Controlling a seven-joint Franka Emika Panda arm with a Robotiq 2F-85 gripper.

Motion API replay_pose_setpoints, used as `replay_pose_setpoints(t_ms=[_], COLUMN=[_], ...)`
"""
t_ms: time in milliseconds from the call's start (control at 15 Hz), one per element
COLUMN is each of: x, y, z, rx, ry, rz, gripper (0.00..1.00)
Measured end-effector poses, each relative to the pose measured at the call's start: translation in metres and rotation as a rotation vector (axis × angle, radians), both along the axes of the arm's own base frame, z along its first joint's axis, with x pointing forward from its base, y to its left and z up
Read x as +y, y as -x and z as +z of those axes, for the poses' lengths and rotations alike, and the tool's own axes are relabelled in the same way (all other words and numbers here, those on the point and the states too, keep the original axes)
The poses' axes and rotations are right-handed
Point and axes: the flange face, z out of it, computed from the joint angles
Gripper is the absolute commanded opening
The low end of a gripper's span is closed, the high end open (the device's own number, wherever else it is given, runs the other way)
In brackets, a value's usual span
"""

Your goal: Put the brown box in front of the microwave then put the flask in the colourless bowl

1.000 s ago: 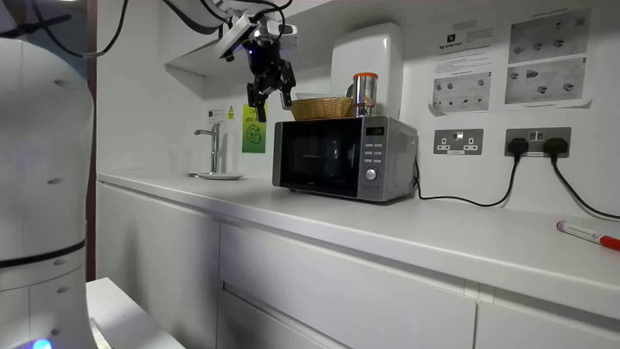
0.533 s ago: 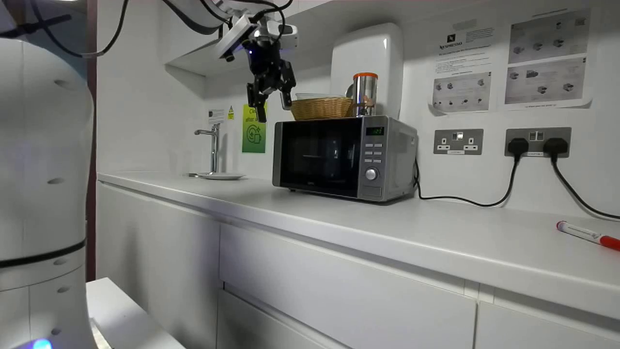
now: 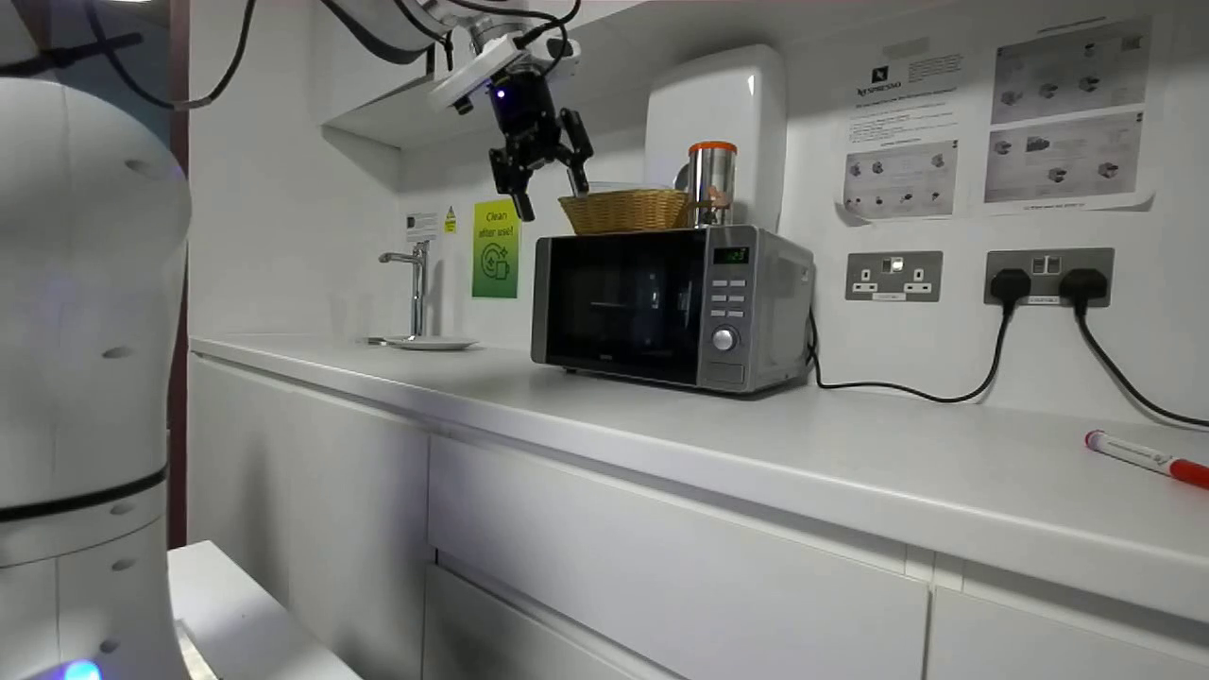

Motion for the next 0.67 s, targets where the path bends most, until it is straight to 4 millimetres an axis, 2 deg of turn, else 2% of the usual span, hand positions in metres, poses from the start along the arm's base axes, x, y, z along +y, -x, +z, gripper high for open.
replay_pose_setpoints(t_ms=[467, 667], x=[0.042, 0.062], y=[-0.065, -0.087], z=[0.034, 0.046], rx=[-0.116, -0.141], ry=[0.086, 0.127], rz=[0.184, 0.235], gripper=[1.00, 1.00])
